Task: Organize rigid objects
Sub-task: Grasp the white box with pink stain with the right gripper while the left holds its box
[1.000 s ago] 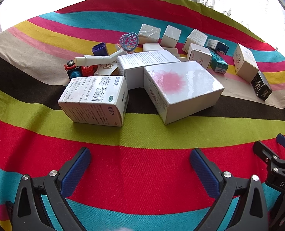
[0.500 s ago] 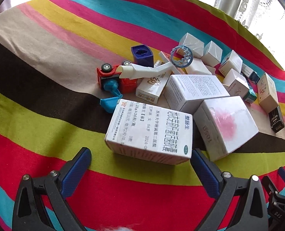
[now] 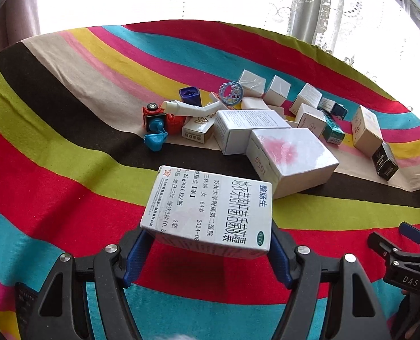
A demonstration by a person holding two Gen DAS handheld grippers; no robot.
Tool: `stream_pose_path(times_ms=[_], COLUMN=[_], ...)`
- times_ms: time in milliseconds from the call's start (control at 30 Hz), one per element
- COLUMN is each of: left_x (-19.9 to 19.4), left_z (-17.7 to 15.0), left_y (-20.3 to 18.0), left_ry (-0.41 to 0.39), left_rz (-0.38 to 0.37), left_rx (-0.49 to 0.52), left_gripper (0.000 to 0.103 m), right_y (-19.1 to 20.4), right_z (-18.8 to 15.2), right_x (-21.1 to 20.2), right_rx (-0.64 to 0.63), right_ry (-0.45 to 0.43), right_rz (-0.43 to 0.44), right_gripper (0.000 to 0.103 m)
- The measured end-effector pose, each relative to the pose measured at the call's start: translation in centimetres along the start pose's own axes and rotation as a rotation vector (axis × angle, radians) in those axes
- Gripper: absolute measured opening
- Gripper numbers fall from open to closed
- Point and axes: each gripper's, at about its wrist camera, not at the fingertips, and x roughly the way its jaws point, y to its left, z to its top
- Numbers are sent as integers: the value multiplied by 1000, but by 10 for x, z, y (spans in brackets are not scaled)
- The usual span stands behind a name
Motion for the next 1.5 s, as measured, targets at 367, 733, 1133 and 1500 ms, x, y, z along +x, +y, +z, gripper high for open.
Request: stream_pose_path(times_ms=[367, 733, 1133, 1500], left_x=[9, 9, 10, 10], left_z=[2, 2, 3, 4], left_y=[2, 3, 2, 6], left_ry=[43, 42, 44, 38], left_rz=[-58, -98, -107, -127], left_rx=[-21, -27, -26, -43], left_gripper=[75, 85, 87, 88], right_y=[63, 112, 132, 96], right_z=[28, 106, 115, 73], right_x=[5, 29, 57, 3], right_rx=[-458, -875, -995, -906], right_ry=[-34, -63, 72, 33], right_rz=[249, 419, 604, 726], right_gripper=[103, 103, 103, 96])
